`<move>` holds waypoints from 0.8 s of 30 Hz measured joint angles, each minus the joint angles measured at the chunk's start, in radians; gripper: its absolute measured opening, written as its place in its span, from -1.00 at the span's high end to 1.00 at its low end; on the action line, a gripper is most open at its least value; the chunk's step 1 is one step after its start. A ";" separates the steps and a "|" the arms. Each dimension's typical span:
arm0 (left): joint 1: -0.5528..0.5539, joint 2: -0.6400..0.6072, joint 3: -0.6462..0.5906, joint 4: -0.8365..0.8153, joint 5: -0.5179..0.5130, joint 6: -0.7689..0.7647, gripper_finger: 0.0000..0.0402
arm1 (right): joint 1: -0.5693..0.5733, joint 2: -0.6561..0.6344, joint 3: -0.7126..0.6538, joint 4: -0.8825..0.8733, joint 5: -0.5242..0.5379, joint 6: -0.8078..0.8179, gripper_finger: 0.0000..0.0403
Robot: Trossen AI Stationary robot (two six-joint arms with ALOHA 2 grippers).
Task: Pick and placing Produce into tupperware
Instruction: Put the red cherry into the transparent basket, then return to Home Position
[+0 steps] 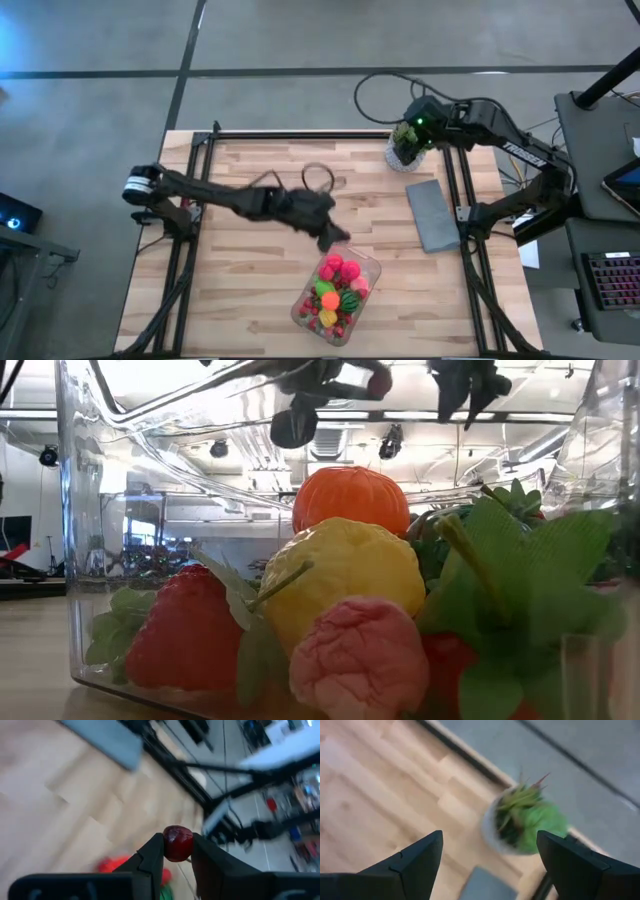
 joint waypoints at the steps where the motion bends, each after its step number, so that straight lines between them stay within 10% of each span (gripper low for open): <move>1: -0.026 0.009 0.000 0.002 -0.001 0.000 0.66 | 0.007 -0.002 -0.016 0.001 -0.016 0.011 -0.57; 14: -0.223 0.123 -0.002 -0.095 -0.238 -0.222 0.61 | 0.129 -0.027 -0.199 -0.124 -0.052 0.229 -0.57; 24: -0.242 0.157 -0.001 -0.084 -0.265 -0.315 -0.02 | 0.211 -0.093 -0.191 -0.116 -0.041 0.326 -0.57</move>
